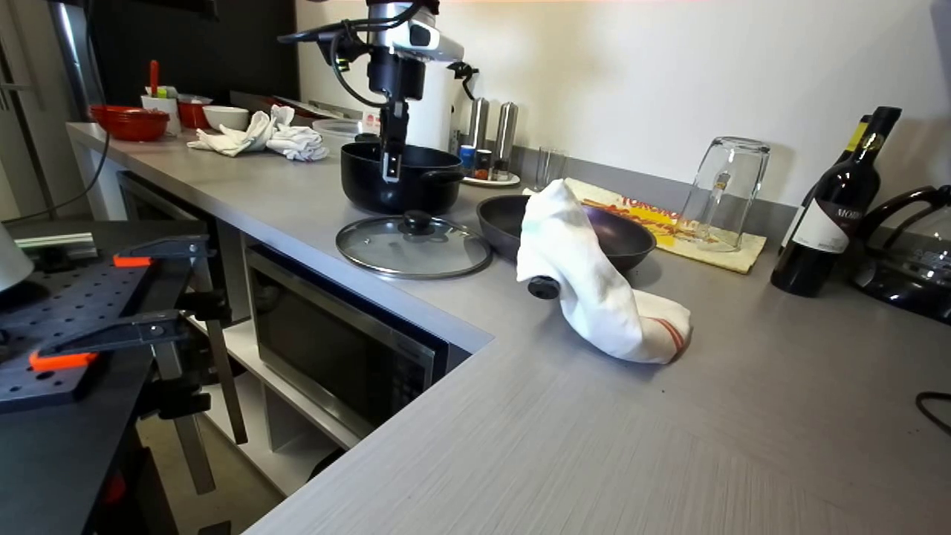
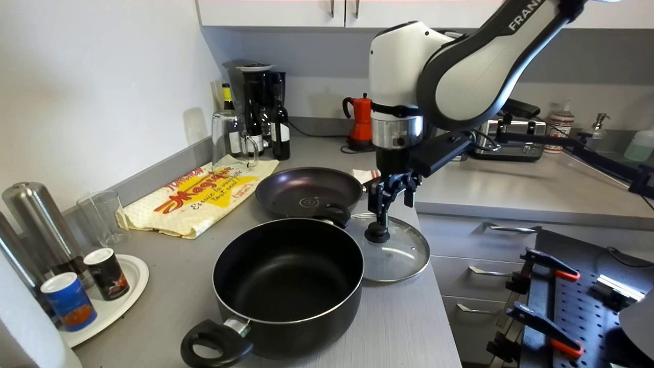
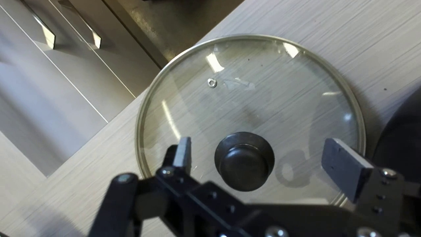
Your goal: Put the glass lid on the black pot.
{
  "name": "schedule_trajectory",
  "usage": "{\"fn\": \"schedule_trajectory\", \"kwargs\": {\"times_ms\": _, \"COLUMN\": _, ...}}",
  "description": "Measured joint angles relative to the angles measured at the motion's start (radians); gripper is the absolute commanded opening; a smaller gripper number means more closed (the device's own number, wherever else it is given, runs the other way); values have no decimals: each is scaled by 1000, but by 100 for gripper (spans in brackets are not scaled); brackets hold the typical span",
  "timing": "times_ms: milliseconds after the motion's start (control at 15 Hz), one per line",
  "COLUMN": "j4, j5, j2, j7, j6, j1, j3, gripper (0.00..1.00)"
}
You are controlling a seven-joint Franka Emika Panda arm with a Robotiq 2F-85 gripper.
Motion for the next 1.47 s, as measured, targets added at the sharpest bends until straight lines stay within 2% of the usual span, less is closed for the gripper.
{"fn": "schedule_trajectory", "kwargs": {"times_ms": 600, "j4": 109, "j5": -19, "j2": 176, "j7": 18, "j6": 96, "j1": 48, "j3": -101, "gripper": 100}}
{"fn": "schedule_trajectory", "kwargs": {"times_ms": 733, "j4": 124, "j5": -17, "j2": 198, "j7": 18, "j6": 104, "j1": 56, "j3": -115, "gripper": 94}}
{"fn": "schedule_trajectory", "kwargs": {"times_ms": 800, "j4": 130, "j5": -15, "j2": 206, "j7": 18, "j6": 107, "j1": 59, "j3": -121, "gripper": 71}}
{"fn": "schedule_trajectory", "kwargs": {"times_ms": 933, "j4": 138, "j5": -11, "j2": 218, "j7": 18, "j6": 109, "j1": 64, "j3": -130, "gripper": 68}}
{"fn": "schedule_trajectory", "kwargs": {"times_ms": 1333, "j4": 146, "j5": 7, "j2": 229, "j7": 18, "j6": 121, "j1": 70, "j3": -137, "gripper": 23}}
{"fn": "schedule_trajectory", "kwargs": {"times_ms": 1467, "j4": 147, "j5": 14, "j2": 229, "j7": 18, "j6": 124, "j1": 70, "j3": -138, "gripper": 23}}
